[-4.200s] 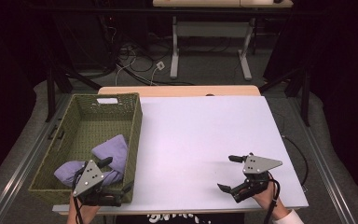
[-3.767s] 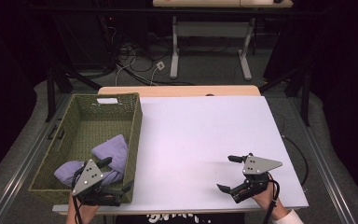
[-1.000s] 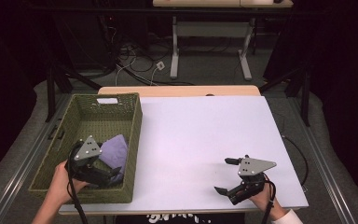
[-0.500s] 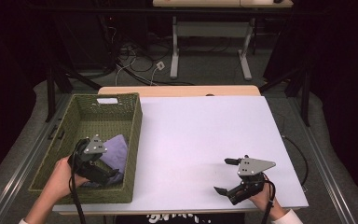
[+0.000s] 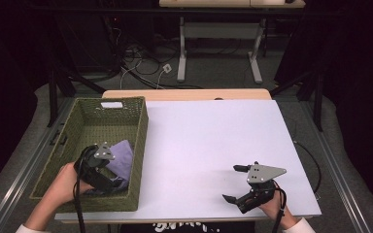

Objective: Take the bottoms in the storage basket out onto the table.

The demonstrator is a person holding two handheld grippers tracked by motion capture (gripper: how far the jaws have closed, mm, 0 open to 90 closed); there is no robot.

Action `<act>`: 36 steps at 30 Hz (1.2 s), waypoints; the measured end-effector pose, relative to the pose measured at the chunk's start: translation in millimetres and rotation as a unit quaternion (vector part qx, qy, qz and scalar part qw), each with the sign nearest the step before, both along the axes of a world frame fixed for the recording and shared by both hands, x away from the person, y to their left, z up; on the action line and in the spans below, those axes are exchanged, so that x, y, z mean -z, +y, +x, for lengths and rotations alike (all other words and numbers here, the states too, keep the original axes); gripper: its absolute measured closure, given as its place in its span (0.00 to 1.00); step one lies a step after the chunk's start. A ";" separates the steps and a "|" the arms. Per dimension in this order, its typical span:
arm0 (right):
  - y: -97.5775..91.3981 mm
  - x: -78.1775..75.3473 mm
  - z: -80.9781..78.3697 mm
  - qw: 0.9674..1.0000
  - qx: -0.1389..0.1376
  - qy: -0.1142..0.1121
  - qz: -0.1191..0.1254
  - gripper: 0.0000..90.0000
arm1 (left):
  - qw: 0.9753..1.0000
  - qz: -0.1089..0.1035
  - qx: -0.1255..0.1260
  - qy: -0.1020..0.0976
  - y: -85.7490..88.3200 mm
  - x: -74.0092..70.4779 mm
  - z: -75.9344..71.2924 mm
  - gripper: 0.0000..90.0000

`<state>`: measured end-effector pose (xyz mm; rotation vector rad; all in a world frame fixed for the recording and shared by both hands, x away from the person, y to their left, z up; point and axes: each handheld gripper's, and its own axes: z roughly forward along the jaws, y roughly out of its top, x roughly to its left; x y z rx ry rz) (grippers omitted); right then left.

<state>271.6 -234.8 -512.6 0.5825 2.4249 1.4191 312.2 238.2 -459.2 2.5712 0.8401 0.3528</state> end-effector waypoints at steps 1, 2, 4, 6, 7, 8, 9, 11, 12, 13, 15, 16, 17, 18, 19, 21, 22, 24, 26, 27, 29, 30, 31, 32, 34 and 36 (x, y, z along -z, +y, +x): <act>0.0 0.1 0.1 1.000 0.000 0.000 0.000 0.00 | 1.000 0.005 0.001 0.005 -0.1 1.3 0.8 0.00; -0.1 0.2 0.3 1.000 -0.001 0.001 -0.001 0.00 | 1.000 0.009 0.001 0.010 -0.5 3.2 2.2 0.00; 0.0 0.6 0.6 1.000 0.000 0.001 -0.001 0.00 | 1.000 0.010 -0.001 0.020 -0.7 4.8 4.6 0.00; 0.0 0.7 0.6 1.000 0.001 0.002 -0.001 0.00 | 1.000 0.014 -0.001 0.024 -0.8 5.4 6.4 0.00; 0.0 1.0 0.8 1.000 0.001 0.002 -0.002 0.00 | 0.999 0.016 -0.002 0.029 -1.0 6.0 7.5 0.00; -0.1 1.1 1.0 1.000 0.001 0.003 -0.002 0.00 | 0.999 0.019 -0.001 0.033 -1.0 6.5 8.7 0.00; -0.2 1.2 1.0 1.000 0.001 0.003 -0.002 0.00 | 0.999 0.022 -0.001 0.035 -1.0 7.2 9.5 0.00; -0.2 1.5 1.3 1.000 0.001 0.003 -0.002 0.00 | 0.999 0.029 -0.001 0.044 -1.5 9.3 11.5 0.00; -0.2 1.5 1.3 1.000 0.001 0.003 -0.002 0.00 | 0.998 0.031 -0.001 0.046 -1.6 10.0 12.1 0.00; -0.2 1.5 1.4 1.000 0.001 0.004 -0.002 0.00 | 0.998 0.034 -0.001 0.052 -1.9 11.1 12.9 0.00; -0.1 1.6 1.3 1.000 0.000 0.004 -0.004 0.00 | 0.998 0.042 0.000 0.056 -2.6 12.6 14.0 0.00; 0.0 1.6 1.3 1.000 0.000 0.004 -0.004 0.00 | 0.997 0.045 0.001 0.059 -2.9 13.3 14.8 0.00; 0.0 1.6 1.4 1.000 0.001 0.004 -0.004 0.00 | 0.997 0.048 0.000 0.062 -3.3 14.4 15.3 0.00; 0.0 1.6 1.5 1.000 0.001 0.004 -0.005 0.00 | 0.996 0.054 0.001 0.065 -3.5 15.3 16.4 0.00; 0.1 1.8 1.4 1.000 0.001 0.005 -0.005 0.00 | 0.996 0.058 0.002 0.069 -3.8 16.4 17.4 0.00; 0.0 1.7 1.5 1.000 0.000 0.005 -0.005 0.00 | 0.995 0.062 0.002 0.077 -4.1 18.4 19.0 0.00; 0.1 1.8 1.6 1.000 0.001 0.004 -0.005 0.00 | 0.995 0.065 0.005 0.081 -4.1 19.2 20.1 0.00; -0.2 2.2 2.0 1.000 0.001 0.005 -0.004 0.00 | 0.994 0.063 0.003 0.085 -4.3 20.7 21.1 0.00; -0.4 2.3 2.2 1.000 0.001 0.005 -0.004 0.00 | 0.994 0.068 0.005 0.090 -4.8 22.1 22.5 0.00; -0.5 2.4 2.4 1.000 0.002 0.006 -0.004 0.00 | 0.993 0.072 0.005 0.092 -5.2 22.7 23.1 0.00; -0.5 2.4 2.4 1.000 0.001 0.006 -0.004 0.00 | 0.992 0.076 0.007 0.097 -6.2 23.8 24.0 0.00; -0.4 2.4 2.4 1.000 0.001 0.005 -0.005 0.00 | 0.992 0.080 0.008 0.097 -6.7 24.3 24.5 0.00; -0.1 2.5 2.2 1.000 0.001 0.005 -0.006 0.00 | 0.991 0.086 0.010 0.099 -7.3 24.9 24.8 0.00; 0.1 2.5 2.1 1.000 0.000 0.005 -0.006 0.00 | 0.991 0.090 0.011 0.102 -7.9 25.7 25.2 0.00; 0.3 2.6 2.1 1.000 0.001 0.007 -0.006 0.00 | 0.990 0.095 0.012 0.106 -8.5 27.8 26.5 0.00; 0.2 2.7 2.2 1.000 0.001 0.007 -0.005 0.00 | 0.988 0.103 0.012 0.110 -9.2 30.1 27.2 0.00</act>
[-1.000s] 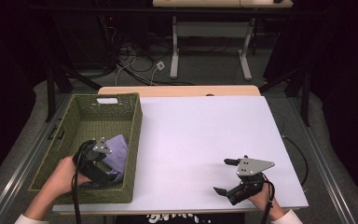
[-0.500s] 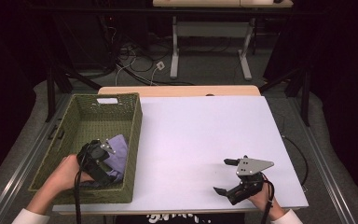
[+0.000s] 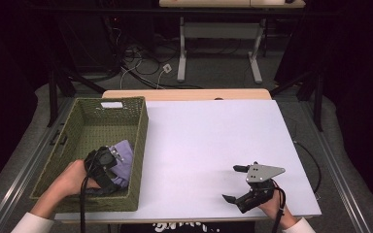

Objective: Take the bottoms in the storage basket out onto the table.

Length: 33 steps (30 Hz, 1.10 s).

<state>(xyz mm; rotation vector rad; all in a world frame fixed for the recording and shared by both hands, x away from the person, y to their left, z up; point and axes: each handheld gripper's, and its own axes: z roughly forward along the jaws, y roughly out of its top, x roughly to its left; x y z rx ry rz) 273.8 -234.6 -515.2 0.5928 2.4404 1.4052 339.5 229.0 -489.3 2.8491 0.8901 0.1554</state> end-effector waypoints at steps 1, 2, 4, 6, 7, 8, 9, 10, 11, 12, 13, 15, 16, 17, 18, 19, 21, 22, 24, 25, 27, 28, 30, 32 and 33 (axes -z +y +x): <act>0.0 0.0 0.0 1.000 0.000 0.000 0.000 0.00 | 1.000 0.004 0.001 0.001 -0.3 1.0 0.3 0.00; 0.0 0.1 0.0 1.000 0.000 0.000 0.000 0.00 | 1.000 0.007 0.001 0.005 -0.5 2.1 0.7 0.01; 0.1 0.2 0.1 1.000 0.000 0.000 0.000 0.00 | 1.000 0.013 0.003 0.015 -1.2 4.8 0.6 0.05; 0.1 0.3 0.2 1.000 0.000 0.000 0.000 0.00 | 0.999 0.022 0.007 0.024 -2.3 7.6 0.3 0.10; 0.1 0.3 0.1 1.000 0.000 0.000 0.000 0.00 | 0.999 0.024 0.006 0.024 -2.8 8.4 0.2 0.13; 0.2 0.3 0.2 1.000 0.000 0.000 0.000 0.00 | 0.999 0.024 0.007 0.027 -3.1 8.8 0.2 0.16; 0.5 0.3 0.1 1.000 0.001 0.001 -0.001 0.00 | 0.999 0.025 0.008 0.028 -3.5 9.2 0.3 0.18; 0.5 0.3 0.1 1.000 0.001 0.001 -0.001 0.00 | 0.999 0.025 0.008 0.028 -3.5 9.2 0.3 0.19; 0.6 0.3 -0.2 1.000 0.000 0.002 -0.001 0.00 | 0.999 0.024 0.008 0.029 -3.8 9.6 0.3 0.19; 1.0 0.1 -0.4 1.000 -0.002 0.001 0.000 0.00 | 0.999 0.024 0.008 0.030 -3.9 9.8 0.5 0.22; 1.5 0.0 -0.7 1.000 -0.003 0.000 -0.002 0.00 | 0.999 0.025 0.008 0.031 -4.2 10.2 0.9 0.24; 1.5 0.1 -0.7 1.000 -0.003 0.001 -0.002 0.00 | 0.999 0.025 0.013 0.035 -4.7 11.3 1.5 0.25; 1.3 0.4 -0.3 1.000 -0.002 0.002 -0.002 0.00 | 0.999 0.026 0.014 0.036 -5.0 11.8 1.8 0.27; 1.0 0.6 -0.2 1.000 -0.001 0.002 -0.002 0.00 | 0.999 0.026 0.015 0.039 -5.3 12.8 2.0 0.28; 0.7 0.6 -0.1 1.000 0.000 0.003 -0.001 0.00 | 0.999 0.029 0.016 0.042 -5.6 13.9 2.3 0.30; 0.6 0.6 0.0 1.000 0.001 0.003 -0.002 0.00 | 0.998 0.032 0.018 0.045 -5.9 15.4 2.8 0.33; 0.9 0.6 0.0 1.000 0.000 0.003 -0.003 0.01 | 0.998 0.035 0.019 0.049 -6.2 18.1 4.1 0.35; 0.9 0.5 -0.1 1.000 -0.002 0.003 -0.004 0.01 | 0.998 0.036 0.020 0.053 -6.3 19.0 4.5 0.37; 1.1 0.7 0.1 1.000 -0.002 0.003 -0.005 0.01 | 0.998 0.033 0.020 0.057 -6.6 21.4 5.2 0.40; 1.0 0.8 0.1 1.000 -0.002 0.003 -0.004 0.01 | 0.997 0.031 0.022 0.060 -6.6 22.0 5.3 0.43; 0.8 0.8 0.2 1.000 -0.001 0.003 -0.005 0.01 | 0.997 0.026 0.021 0.071 -6.8 23.8 5.6 0.50; 0.8 0.8 0.2 1.000 -0.001 0.003 -0.005 0.01 | 0.997 0.026 0.022 0.076 -6.9 24.3 5.5 0.59; 1.0 0.8 0.2 1.000 -0.001 0.003 -0.006 0.01 | 0.996 0.021 0.021 0.079 -6.1 25.0 5.7 0.61; 1.3 1.0 0.2 1.000 -0.002 0.004 -0.006 0.01 | 0.996 0.014 0.020 0.080 -4.6 25.1 5.4 0.68; 1.4 1.0 0.1 1.000 -0.002 0.004 -0.007 0.01 | 0.996 0.011 0.018 0.081 -3.8 25.0 5.2 0.70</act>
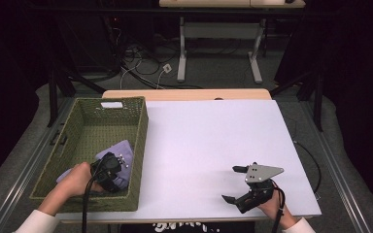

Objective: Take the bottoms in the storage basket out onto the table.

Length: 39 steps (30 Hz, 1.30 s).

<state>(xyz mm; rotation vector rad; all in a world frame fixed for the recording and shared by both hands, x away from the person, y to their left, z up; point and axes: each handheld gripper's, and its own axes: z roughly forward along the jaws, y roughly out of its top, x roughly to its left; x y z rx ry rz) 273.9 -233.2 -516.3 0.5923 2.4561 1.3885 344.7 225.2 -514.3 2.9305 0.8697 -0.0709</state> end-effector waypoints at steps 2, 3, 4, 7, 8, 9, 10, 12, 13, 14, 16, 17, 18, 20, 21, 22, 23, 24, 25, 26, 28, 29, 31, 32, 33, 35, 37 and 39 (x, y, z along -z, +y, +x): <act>0.0 0.0 0.1 1.000 0.000 0.000 0.000 0.01 | 1.000 -0.003 0.001 -0.001 0.7 -0.1 -0.3 0.74; -0.1 0.0 0.1 1.000 0.000 0.000 0.000 0.01 | 1.000 -0.005 0.000 -0.002 1.1 -0.5 -0.4 0.75; -0.1 0.0 0.1 1.000 0.000 -0.001 0.000 0.01 | 1.000 -0.007 -0.001 -0.002 1.4 -0.8 -0.7 0.76; -0.1 0.0 0.0 1.000 0.000 0.000 0.000 0.01 | 1.000 -0.011 -0.004 -0.005 2.5 -1.8 -1.3 0.78; -0.2 0.0 0.1 1.000 0.001 0.000 0.000 0.01 | 1.000 -0.015 -0.006 -0.006 3.3 -2.0 -1.4 0.79; -0.2 0.1 0.2 1.000 0.001 0.000 0.000 0.01 | 1.000 -0.018 -0.008 -0.007 4.4 -2.4 -1.2 0.79; -0.2 0.2 0.4 1.000 0.001 0.000 0.001 0.01 | 1.000 -0.022 -0.009 -0.009 5.2 -2.8 -1.5 0.80; -0.2 0.1 0.2 1.000 0.001 0.000 0.000 0.01 | 0.999 -0.029 -0.015 -0.014 7.4 -4.5 -1.9 0.80; -0.2 0.1 0.2 1.000 0.001 0.000 0.000 0.01 | 0.999 -0.031 -0.016 -0.017 8.0 -5.3 -2.3 0.80; -0.2 0.0 0.1 1.000 0.001 -0.001 0.000 0.01 | 0.999 -0.036 -0.019 -0.019 9.3 -6.9 -2.6 0.80; -0.2 0.1 0.1 1.000 0.001 -0.001 0.000 0.01 | 0.999 -0.042 -0.021 -0.025 11.0 -10.7 -3.5 0.80; -0.2 0.1 0.1 1.000 0.002 0.000 0.000 0.01 | 0.998 -0.046 -0.022 -0.028 12.0 -13.0 -3.9 0.81; -0.2 0.1 0.1 1.000 0.002 0.000 0.000 0.01 | 0.998 -0.051 -0.027 -0.032 12.9 -15.2 -4.5 0.81; -0.1 0.0 0.0 1.000 0.002 -0.001 0.000 0.01 | 0.997 -0.057 -0.028 -0.040 15.2 -19.3 -5.1 0.81; -0.1 -0.1 0.0 1.000 0.002 -0.001 0.000 0.01 | 0.997 -0.062 -0.032 -0.042 16.3 -20.7 -5.7 0.81; -0.1 -0.1 0.0 1.000 0.001 -0.001 0.000 0.01 | 0.996 -0.064 -0.031 -0.045 17.6 -22.2 -5.9 0.81; -0.1 -0.1 0.0 1.000 0.001 -0.001 0.000 0.01 | 0.996 -0.069 -0.035 -0.048 18.7 -23.3 -6.7 0.81; -0.2 -0.1 0.0 1.000 0.002 -0.001 0.000 0.01 | 0.995 -0.072 -0.036 -0.051 19.8 -24.6 -7.0 0.81; -0.2 0.0 0.0 1.000 0.002 -0.001 0.000 0.01 | 0.995 -0.076 -0.037 -0.056 20.9 -25.8 -7.5 0.81; -0.3 0.0 0.1 1.000 0.002 -0.001 0.000 0.01 | 0.994 -0.080 -0.042 -0.060 21.9 -26.8 -8.1 0.81; -0.3 0.1 0.2 1.000 0.002 0.000 0.000 0.01 | 0.993 -0.086 -0.046 -0.068 24.0 -28.8 -8.6 0.81; -0.3 0.1 0.1 1.000 0.002 0.000 0.000 0.01 | 0.992 -0.089 -0.047 -0.070 24.7 -29.6 -8.9 0.81; -0.1 -0.1 0.0 1.000 0.002 -0.001 0.000 0.01 | 0.992 -0.093 -0.049 -0.072 25.5 -30.8 -9.7 0.81; -0.1 -0.2 -0.1 1.000 0.002 -0.001 0.000 0.01 | 0.992 -0.093 -0.048 -0.074 26.1 -31.6 -9.9 0.81; -0.1 -0.1 -0.1 1.000 0.002 -0.001 0.000 0.01 | 0.992 -0.094 -0.049 -0.075 26.3 -32.3 -10.3 0.81; -0.1 -0.1 -0.1 1.000 0.002 -0.001 0.000 0.01 | 0.991 -0.098 -0.051 -0.078 26.8 -33.5 -11.1 0.81; -0.2 -0.1 0.0 1.000 0.002 -0.001 0.000 0.01 | 0.990 -0.102 -0.052 -0.082 27.8 -34.6 -11.5 0.81; -0.3 -0.1 -0.1 1.000 0.002 -0.001 0.000 0.01 | 0.989 -0.107 -0.055 -0.086 28.8 -35.2 -12.1 0.81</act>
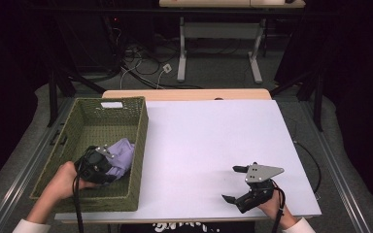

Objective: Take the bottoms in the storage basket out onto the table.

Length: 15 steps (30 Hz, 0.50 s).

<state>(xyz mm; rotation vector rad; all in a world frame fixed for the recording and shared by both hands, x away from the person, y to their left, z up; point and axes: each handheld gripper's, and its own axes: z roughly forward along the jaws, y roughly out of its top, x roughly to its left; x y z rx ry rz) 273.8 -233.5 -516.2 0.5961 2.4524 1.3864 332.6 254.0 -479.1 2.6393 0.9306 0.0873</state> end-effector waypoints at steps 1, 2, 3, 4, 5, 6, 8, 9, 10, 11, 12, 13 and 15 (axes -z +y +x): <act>0.0 -0.1 0.0 1.000 0.000 -0.001 0.000 0.01 | 1.000 -0.002 -0.002 -0.001 0.5 -0.5 -0.4 0.81; -0.1 -0.2 -0.1 1.000 -0.001 -0.001 0.000 0.01 | 1.000 -0.004 -0.003 -0.006 1.1 -0.9 -0.7 0.81; -0.1 -0.2 -0.1 1.000 -0.001 -0.001 0.000 0.01 | 1.000 -0.007 -0.003 -0.008 1.9 -1.4 -1.0 0.81; -0.1 -0.2 -0.1 1.000 -0.001 0.000 0.000 0.01 | 1.000 -0.009 -0.004 -0.011 2.5 -2.0 -1.6 0.81; 0.0 0.0 0.0 1.000 0.000 -0.001 0.001 0.01 | 1.000 -0.013 -0.006 -0.011 3.0 -2.1 -2.1 0.81; 0.0 -0.1 -0.1 1.000 0.000 0.000 0.000 0.01 | 1.000 -0.015 -0.007 -0.015 3.5 -2.5 -2.5 0.81; 0.1 0.0 -0.1 1.000 0.000 0.000 0.000 0.01 | 1.000 -0.017 -0.007 -0.018 4.7 -3.5 -2.7 0.81; 0.1 0.0 -0.1 1.000 0.000 0.001 0.000 0.01 | 1.000 -0.019 -0.009 -0.021 5.2 -3.9 -2.9 0.81; 0.1 0.0 -0.1 1.000 0.000 0.000 0.000 0.01 | 0.999 -0.023 -0.013 -0.022 5.6 -4.1 -3.1 0.81; 0.1 0.0 -0.1 1.000 0.000 0.000 0.000 0.01 | 0.999 -0.024 -0.013 -0.023 6.3 -4.6 -3.0 0.81; 0.1 0.0 -0.1 1.000 0.000 0.000 0.000 0.01 | 0.999 -0.027 -0.014 -0.026 7.1 -5.1 -2.8 0.81; 0.0 0.0 -0.1 1.000 0.001 0.000 0.000 0.01 | 0.999 -0.027 -0.016 -0.027 7.5 -5.5 -3.0 0.81; -0.2 0.0 0.1 1.000 0.001 0.000 0.000 0.01 | 0.999 -0.029 -0.017 -0.030 8.1 -6.6 -3.0 0.81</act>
